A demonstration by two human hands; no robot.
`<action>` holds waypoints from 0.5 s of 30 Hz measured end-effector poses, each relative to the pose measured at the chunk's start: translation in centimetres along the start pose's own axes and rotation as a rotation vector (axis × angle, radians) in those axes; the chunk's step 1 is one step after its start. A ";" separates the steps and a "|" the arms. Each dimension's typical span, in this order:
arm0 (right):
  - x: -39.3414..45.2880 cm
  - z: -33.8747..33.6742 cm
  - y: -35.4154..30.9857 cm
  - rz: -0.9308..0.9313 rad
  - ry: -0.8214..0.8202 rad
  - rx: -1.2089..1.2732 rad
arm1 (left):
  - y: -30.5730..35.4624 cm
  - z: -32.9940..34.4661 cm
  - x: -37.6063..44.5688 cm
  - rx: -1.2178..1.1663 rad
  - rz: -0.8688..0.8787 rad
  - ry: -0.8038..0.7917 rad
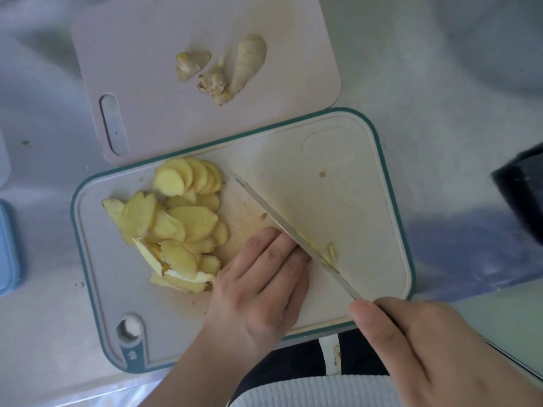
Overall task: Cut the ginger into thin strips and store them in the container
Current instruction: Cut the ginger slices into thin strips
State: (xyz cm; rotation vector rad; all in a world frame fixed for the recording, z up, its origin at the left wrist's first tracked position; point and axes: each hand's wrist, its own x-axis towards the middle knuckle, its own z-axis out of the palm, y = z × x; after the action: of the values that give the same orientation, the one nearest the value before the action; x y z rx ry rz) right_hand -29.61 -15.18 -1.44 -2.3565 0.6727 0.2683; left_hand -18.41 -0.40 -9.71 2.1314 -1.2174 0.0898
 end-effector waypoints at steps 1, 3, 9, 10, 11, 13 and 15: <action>-0.1 0.0 -0.1 -0.034 0.049 -0.043 | 0.0 0.0 0.0 -0.001 0.000 -0.002; -0.2 0.4 -0.1 -0.086 0.105 -0.090 | 0.0 0.0 0.0 -0.001 0.001 -0.003; 1.8 0.7 -0.3 0.107 -0.145 0.133 | 0.0 0.0 0.2 -0.007 -0.001 0.010; 1.8 0.8 -0.4 0.087 -0.154 0.130 | 0.0 0.0 0.2 -0.009 -0.002 0.013; 1.7 0.8 -0.5 0.091 -0.180 0.146 | 0.0 0.0 0.1 -0.010 -0.004 0.014; 1.0 0.8 -0.4 0.051 -0.118 0.066 | 0.1 0.0 0.1 -0.004 -0.006 0.013; 0.0 0.8 -0.3 0.003 0.021 -0.020 | 0.0 -0.1 0.2 0.001 -0.004 0.015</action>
State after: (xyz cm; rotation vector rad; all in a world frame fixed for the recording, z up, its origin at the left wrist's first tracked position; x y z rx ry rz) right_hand -29.49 -14.50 -1.86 -2.3807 0.6869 0.2527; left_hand -18.33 -0.49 -9.58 2.1305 -1.2049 0.1042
